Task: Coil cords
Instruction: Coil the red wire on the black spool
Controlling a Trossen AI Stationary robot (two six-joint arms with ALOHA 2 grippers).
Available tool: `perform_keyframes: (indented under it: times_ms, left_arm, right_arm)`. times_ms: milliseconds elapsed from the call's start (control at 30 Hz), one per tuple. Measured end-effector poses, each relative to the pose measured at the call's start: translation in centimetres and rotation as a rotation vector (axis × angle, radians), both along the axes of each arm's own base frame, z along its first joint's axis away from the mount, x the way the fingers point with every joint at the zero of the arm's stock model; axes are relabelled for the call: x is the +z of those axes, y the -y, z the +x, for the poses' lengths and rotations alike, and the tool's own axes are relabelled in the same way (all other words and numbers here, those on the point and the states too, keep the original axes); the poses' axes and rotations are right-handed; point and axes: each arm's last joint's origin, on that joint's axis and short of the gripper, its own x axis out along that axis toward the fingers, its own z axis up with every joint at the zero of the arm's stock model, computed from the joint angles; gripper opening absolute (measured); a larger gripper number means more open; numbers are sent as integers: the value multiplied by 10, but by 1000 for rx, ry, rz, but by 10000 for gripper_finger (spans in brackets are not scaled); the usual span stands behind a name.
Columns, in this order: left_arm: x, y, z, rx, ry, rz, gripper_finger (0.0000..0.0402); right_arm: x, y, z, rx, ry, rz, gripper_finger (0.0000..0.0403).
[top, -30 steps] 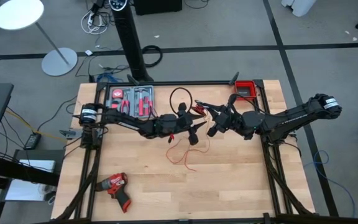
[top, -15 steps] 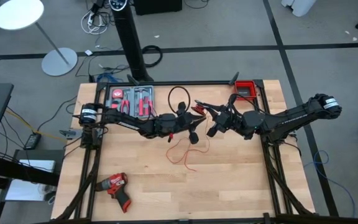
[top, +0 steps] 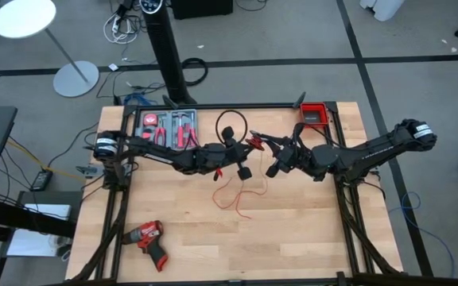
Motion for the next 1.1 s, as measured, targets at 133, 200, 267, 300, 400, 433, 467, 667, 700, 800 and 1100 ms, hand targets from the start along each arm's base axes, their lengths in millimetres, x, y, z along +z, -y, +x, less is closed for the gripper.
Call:
perform_keyframes:
  times_ms: [133,200,267,300,400,433,467,667,700,800,1100]
  left_arm:
    - [14,-2,-9,60,-63,92,0]
    - [20,-3,-13,94,-96,141,0]
    - [23,-4,-16,120,-134,186,0]
    - [27,-4,-18,130,-146,204,0]
    - [40,-2,-27,156,-162,242,0]
    - [43,0,-30,155,-180,253,0]
    - [48,2,-33,157,-180,259,0]
    - [70,18,-49,119,-169,272,0]
    - [71,21,-49,112,-162,272,0]
    - [73,30,-48,85,-164,274,0]
    - [86,45,-24,54,-122,272,0]
  right_arm:
    - [-1,-4,-1,11,-7,-2,0]
    - [-1,-6,-1,18,-9,-3,0]
    - [-1,-7,-1,22,-9,-2,0]
    - [-1,-7,-1,22,-14,-4,0]
    - [-6,-8,-2,8,-62,-11,0]
    - [-8,-8,-2,-10,-90,-20,0]
    - [-11,-7,-3,-24,-118,-28,0]
    - [-19,-3,-4,-94,-209,-59,0]
    - [-19,-1,-4,-104,-218,-64,0]
    - [-20,7,-2,-129,-232,-65,0]
    - [-16,28,2,-142,-185,-36,0]
